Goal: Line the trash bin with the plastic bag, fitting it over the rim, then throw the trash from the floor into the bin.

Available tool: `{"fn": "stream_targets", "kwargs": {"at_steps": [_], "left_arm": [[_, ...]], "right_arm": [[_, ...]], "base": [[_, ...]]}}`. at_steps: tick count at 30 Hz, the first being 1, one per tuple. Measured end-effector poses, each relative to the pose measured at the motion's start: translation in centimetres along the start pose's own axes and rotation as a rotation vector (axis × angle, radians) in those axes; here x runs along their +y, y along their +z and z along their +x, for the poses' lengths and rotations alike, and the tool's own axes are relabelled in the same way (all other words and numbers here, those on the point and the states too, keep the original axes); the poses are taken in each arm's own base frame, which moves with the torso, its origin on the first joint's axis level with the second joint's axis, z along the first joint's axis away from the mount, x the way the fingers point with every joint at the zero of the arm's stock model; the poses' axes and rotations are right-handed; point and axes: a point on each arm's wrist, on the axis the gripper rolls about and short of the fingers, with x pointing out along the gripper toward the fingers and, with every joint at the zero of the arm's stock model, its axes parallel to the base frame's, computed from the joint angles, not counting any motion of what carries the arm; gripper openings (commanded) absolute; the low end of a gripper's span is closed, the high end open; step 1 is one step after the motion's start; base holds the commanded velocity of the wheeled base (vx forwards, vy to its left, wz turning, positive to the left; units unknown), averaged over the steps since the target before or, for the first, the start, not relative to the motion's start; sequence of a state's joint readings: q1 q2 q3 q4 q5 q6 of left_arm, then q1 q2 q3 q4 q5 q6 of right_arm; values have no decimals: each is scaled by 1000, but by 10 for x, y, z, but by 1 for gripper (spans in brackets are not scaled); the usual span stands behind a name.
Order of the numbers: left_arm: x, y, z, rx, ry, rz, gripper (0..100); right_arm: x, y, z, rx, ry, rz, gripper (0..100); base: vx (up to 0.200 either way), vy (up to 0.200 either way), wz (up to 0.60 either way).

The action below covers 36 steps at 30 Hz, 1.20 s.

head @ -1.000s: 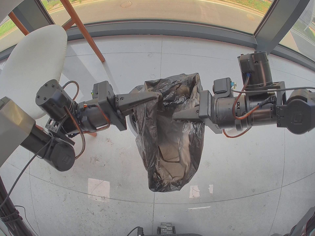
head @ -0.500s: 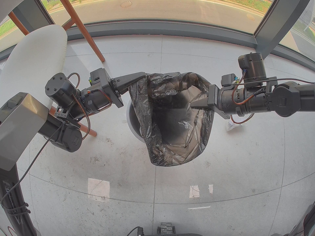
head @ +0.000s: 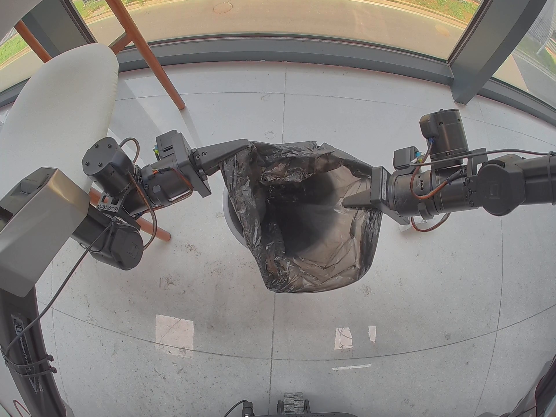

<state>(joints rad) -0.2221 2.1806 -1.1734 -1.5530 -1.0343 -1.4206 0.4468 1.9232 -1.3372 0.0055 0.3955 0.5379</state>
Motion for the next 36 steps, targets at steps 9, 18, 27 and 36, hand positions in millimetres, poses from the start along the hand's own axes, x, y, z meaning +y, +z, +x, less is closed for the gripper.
{"fn": "stream_targets", "kwargs": {"at_steps": [9,18,27,36], "left_arm": [[1,8,-17,116,5,18,0],[2,8,-19,67,16,40,0],[18,-11,-26,63,56,186,0],[-1,-26,-13,-11,65,172,0]], "right_arm": [[3,-10,3,31,2,-4,0],[-8,-21,5,49,-67,-20,0],[-25,-32,6,79,-129,-24,0],[-28,-33,5,82,-137,-24,0]], "base": [[200,0,0],[67,0,0],[0,0,0],[0,0,0]]}}
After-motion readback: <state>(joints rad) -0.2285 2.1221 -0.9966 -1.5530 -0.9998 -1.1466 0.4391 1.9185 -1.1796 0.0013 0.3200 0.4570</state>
